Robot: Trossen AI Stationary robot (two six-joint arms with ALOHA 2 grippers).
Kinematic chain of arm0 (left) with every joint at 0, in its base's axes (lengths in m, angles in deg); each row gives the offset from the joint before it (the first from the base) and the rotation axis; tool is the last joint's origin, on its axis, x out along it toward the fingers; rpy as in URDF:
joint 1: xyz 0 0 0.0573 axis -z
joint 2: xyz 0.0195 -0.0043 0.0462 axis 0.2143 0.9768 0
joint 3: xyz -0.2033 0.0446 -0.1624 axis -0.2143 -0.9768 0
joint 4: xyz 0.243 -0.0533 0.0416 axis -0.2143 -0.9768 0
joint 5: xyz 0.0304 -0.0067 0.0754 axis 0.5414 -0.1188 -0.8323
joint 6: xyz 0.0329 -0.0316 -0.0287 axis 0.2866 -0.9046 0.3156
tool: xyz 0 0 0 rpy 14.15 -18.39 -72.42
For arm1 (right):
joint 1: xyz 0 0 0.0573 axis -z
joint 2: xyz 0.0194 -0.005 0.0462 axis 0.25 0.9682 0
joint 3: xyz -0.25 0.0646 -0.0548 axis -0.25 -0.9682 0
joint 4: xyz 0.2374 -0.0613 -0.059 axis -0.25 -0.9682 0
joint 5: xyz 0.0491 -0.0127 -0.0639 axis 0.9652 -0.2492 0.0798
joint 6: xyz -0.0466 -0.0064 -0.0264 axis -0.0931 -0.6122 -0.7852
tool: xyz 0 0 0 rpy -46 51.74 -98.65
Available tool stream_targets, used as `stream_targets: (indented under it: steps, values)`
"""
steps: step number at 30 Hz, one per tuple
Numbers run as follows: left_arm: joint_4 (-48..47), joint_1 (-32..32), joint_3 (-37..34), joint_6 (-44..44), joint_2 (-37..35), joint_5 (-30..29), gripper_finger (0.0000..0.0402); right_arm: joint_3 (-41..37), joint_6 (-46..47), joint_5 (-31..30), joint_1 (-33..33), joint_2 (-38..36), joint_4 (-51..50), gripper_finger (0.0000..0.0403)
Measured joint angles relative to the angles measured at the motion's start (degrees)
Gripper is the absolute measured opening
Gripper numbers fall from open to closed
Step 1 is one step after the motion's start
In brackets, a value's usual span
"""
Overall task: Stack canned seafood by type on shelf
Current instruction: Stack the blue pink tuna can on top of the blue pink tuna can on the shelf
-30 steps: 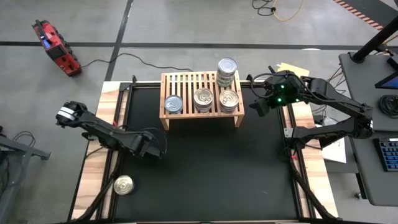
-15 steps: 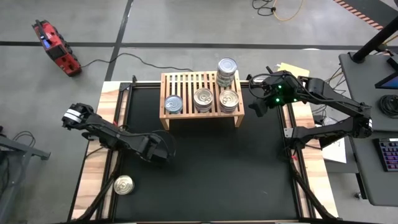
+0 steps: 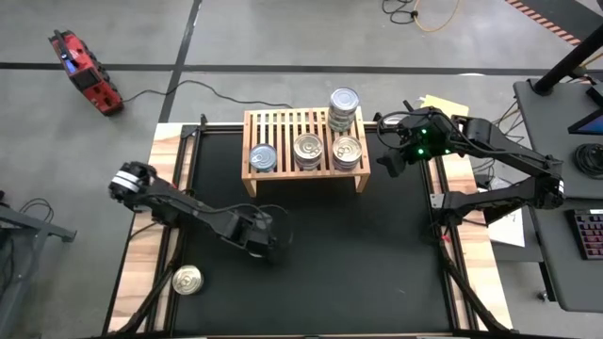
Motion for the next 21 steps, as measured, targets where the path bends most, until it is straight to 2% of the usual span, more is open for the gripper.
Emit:
stream_targets:
  steps: [6, 10, 14, 21]
  values:
    - [-0.4, 0.1, 12.6, 9.8, 10.0, 0.5, 0.0000, 0.0, 0.0, 0.0, 0.0, -0.4, 0.0, 0.0203]
    - [-0.1, 0.0, 19.3, 13.0, 15.6, 1.9, 0.0000, 0.0, 0.0, 0.0, 0.0, -0.7, 0.0, 0.0203]
    - [0.0, -0.1, 22.5, 14.1, 18.4, 3.0, 0.0000, 0.0, 0.6, 0.2, 0.0, -1.1, -0.2, 0.0203]
    - [-0.8, 0.0, 24.0, 17.7, 17.7, 2.6, 0.0000, 0.0, 2.8, 0.6, -2.6, -2.3, -2.8, 0.0196]
